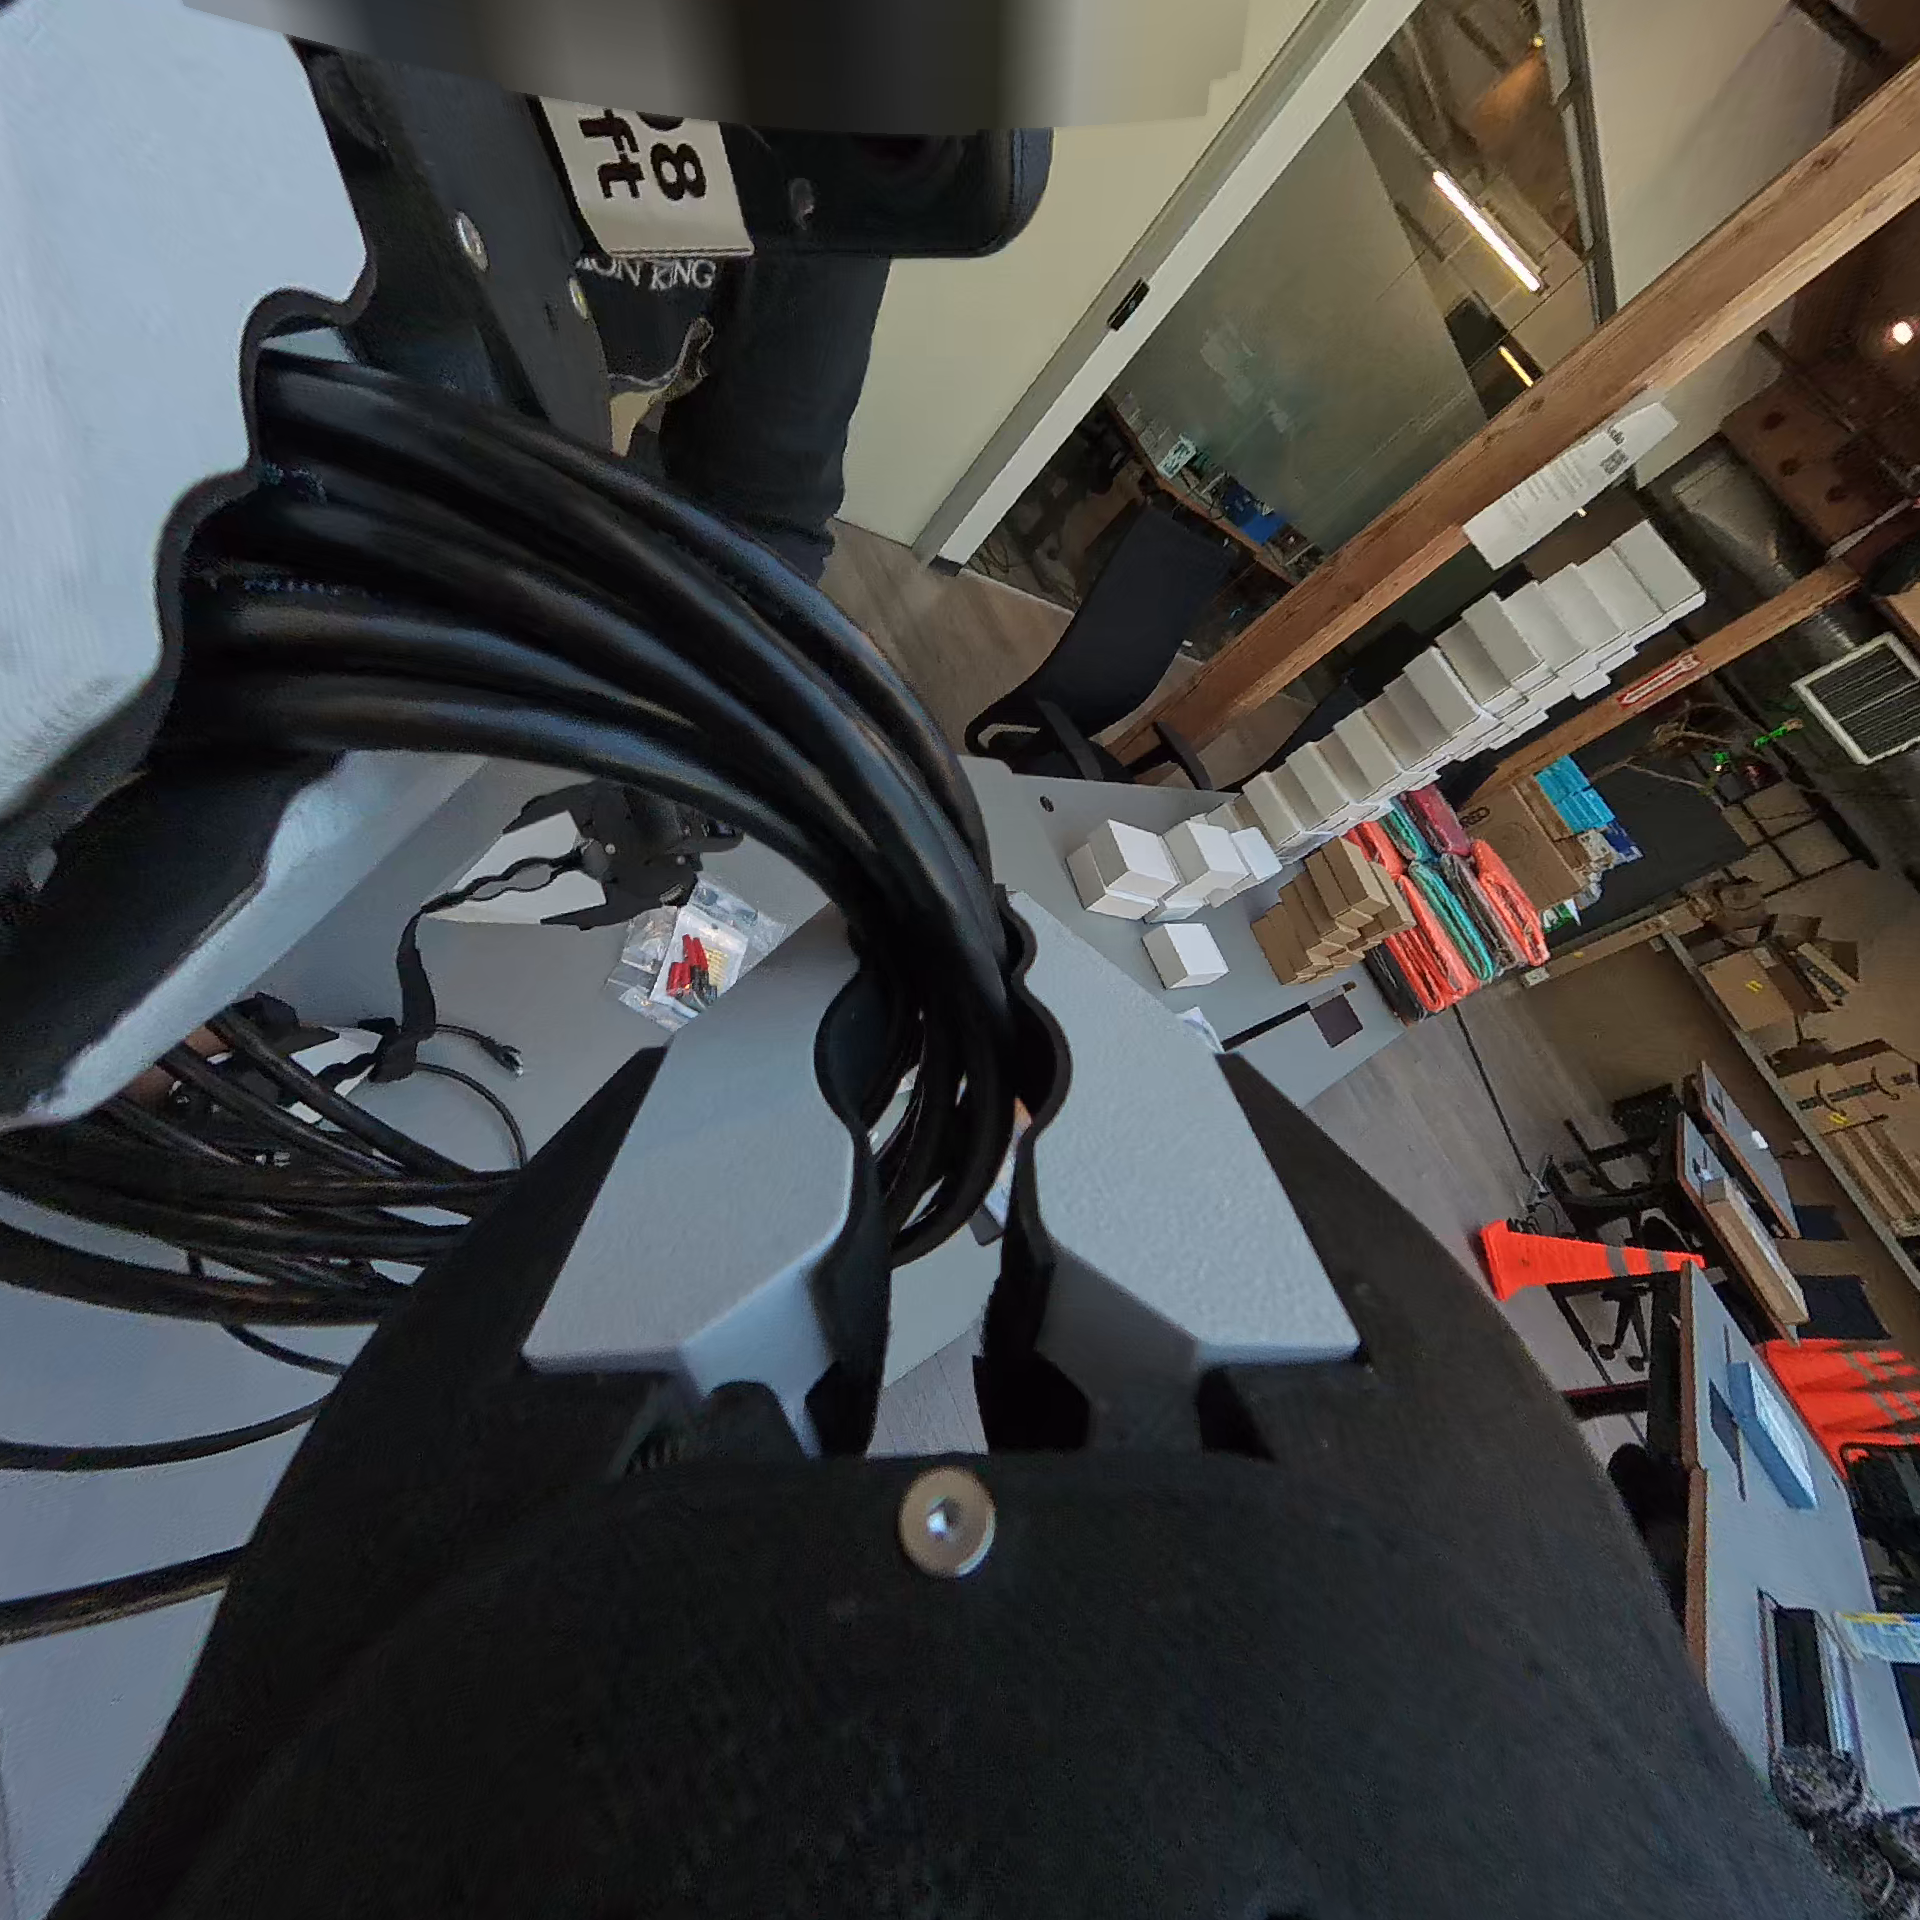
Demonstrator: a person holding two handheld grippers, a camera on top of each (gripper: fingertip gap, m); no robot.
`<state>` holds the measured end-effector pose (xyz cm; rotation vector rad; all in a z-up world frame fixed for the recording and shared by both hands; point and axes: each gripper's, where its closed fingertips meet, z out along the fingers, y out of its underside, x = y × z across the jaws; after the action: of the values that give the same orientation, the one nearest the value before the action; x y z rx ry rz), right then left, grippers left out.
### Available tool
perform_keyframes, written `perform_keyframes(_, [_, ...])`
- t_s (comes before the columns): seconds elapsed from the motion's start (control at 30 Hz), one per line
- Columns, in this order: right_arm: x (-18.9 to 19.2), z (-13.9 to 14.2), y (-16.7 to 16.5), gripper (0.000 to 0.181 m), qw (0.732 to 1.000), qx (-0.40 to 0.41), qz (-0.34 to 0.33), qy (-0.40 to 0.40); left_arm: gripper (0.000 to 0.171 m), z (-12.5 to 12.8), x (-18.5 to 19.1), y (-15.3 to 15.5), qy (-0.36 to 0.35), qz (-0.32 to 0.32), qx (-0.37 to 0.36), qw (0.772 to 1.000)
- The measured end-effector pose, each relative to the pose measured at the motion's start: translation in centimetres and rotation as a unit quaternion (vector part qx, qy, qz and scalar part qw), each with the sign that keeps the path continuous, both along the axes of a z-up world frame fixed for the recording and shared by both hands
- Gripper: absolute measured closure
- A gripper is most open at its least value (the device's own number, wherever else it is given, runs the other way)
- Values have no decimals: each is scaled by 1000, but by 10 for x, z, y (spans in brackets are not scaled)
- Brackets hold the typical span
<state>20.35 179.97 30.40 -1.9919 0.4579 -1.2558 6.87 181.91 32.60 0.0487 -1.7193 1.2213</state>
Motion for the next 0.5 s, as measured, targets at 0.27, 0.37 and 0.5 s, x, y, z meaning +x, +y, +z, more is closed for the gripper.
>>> perform_keyframes(0.27, [1,61,-10,173,999,49,-7,-13,120,29,-14,20,-162,-6,-98,982])
perform_keyframes(0.37, [2,70,-7,173,999,30,-21,12,120,21,-15,20,-275,15,-113,955])
perform_keyframes(0.5, [11,74,-11,174,994,12,-88,66,115,-1,-8,-4,-453,105,-102,879])
